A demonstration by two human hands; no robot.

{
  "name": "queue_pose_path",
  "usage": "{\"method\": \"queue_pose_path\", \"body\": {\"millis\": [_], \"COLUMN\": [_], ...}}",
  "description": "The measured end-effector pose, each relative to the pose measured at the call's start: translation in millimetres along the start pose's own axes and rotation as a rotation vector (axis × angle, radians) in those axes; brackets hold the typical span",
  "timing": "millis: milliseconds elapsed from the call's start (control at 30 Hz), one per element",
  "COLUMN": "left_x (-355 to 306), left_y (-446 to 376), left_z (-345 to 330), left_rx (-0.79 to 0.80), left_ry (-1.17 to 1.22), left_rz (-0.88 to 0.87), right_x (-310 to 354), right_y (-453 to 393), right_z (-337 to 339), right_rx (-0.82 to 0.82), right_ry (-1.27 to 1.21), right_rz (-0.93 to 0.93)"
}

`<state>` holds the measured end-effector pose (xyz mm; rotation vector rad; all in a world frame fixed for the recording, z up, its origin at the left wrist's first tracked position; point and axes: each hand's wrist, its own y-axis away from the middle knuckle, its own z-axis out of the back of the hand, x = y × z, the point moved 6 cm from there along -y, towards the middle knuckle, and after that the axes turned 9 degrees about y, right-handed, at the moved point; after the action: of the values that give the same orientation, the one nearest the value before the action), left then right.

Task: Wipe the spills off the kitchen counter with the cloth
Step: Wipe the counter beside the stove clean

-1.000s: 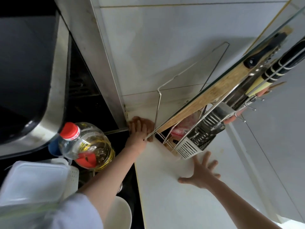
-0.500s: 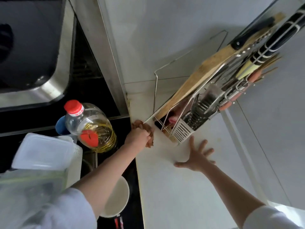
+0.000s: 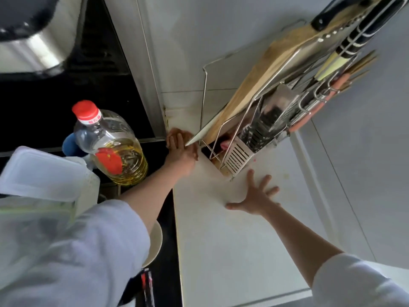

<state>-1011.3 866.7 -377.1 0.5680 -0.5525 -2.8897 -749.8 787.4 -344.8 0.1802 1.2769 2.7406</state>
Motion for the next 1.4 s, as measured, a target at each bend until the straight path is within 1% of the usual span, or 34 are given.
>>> {"method": "queue_pose_path", "body": {"millis": [100,133,200,267,367,433,467,500,533,600,667,700,733,767,800,867,900,967,1033,1100,1133,1200,1267,1300,1400], "left_x": [1.7,-2.6,-15.3,-37.9,-81.6,-102.2,-107.1,-109.8,-108.1,-88.3,-88.1,-87.0,-84.6,-79.4,-71.9,-52.5,-44.6,-41.5,-56.6,-82.3,-95.9,-115.4,-122.0,-124.5,-129.8], "left_y": [14.4,27.3,55.9,92.0,143.6,152.8,150.0,140.7,126.2,100.5,100.9,110.5,118.5,123.6,127.0,138.8,141.7,143.9,139.9,137.8,135.3,128.9,120.4,118.6,112.5], "left_z": [-20.3,-22.6,-28.4,-34.6,-56.3,-59.3,-49.6,-42.8,-37.7,-36.3,-36.6,-40.2,-41.5,-45.6,-46.8,-40.4,-35.9,-28.1,-14.9,0.5,7.2,4.8,2.9,6.4,14.8], "left_rx": [0.027,-0.008,-0.058,0.003,0.045,0.046,0.003,-0.057,-0.083,0.032,-0.002,0.080,0.069,0.047,-0.040,-0.087,-0.154,-0.179,-0.226,-0.251,-0.257,-0.274,-0.336,-0.383,-0.463], "left_ry": [-0.071,-0.122,-0.119,-0.083,-0.125,-0.212,-0.300,-0.330,-0.342,-0.308,-0.231,-0.226,-0.238,-0.171,-0.117,-0.030,-0.027,-0.075,-0.061,0.070,0.180,0.467,0.695,0.765,0.947], "left_rz": [-0.046,-0.075,-0.064,-0.045,-0.167,-0.246,-0.232,-0.284,-0.291,-0.155,-0.164,-0.098,-0.075,-0.079,-0.075,0.034,0.070,0.145,0.190,0.257,0.271,0.261,0.227,0.209,0.124], "right_x": [-2.2,-2.9,-2.7,-2.1,-7.1,-20.0,-27.7,-34.5,-42.2,-47.8,-47.6,-46.5,-47.0,-49.6,-52.8,-56.4,-57.7,-59.7,-65.0,-71.8,-74.5,-82.1,-87.6,-87.8,-85.8], "right_y": [-2.4,-2.5,-3.1,-3.2,0.3,5.0,7.5,8.7,9.7,6.3,5.6,2.9,-0.7,-1.5,-2.8,-8.6,-10.2,-11.5,-14.0,-14.8,-17.0,-22.4,-32.7,-39.6,-52.5], "right_z": [-0.6,-1.9,-2.1,-0.3,-5.2,-12.3,-16.0,-19.6,-22.7,-23.0,-23.3,-22.2,-18.8,-13.0,-5.1,14.3,24.8,44.7,62.5,89.2,105.5,131.2,152.5,160.8,182.7], "right_rx": [0.018,0.019,0.008,-0.009,-0.040,-0.059,-0.076,-0.086,-0.094,-0.124,-0.099,-0.099,-0.101,-0.090,-0.089,-0.138,-0.175,-0.240,-0.303,-0.398,-0.449,-0.497,-0.502,-0.487,-0.496], "right_ry": [-0.010,-0.006,0.006,0.004,0.075,0.218,0.295,0.343,0.369,0.404,0.451,0.448,0.429,0.409,0.384,0.320,0.271,0.163,0.065,-0.063,-0.131,-0.267,-0.408,-0.479,-0.612], "right_rz": [-0.014,-0.005,0.001,-0.005,0.022,0.109,0.171,0.226,0.267,0.298,0.284,0.296,0.316,0.333,0.355,0.394,0.404,0.399,0.376,0.359,0.352,0.328,0.300,0.304,0.402]}}
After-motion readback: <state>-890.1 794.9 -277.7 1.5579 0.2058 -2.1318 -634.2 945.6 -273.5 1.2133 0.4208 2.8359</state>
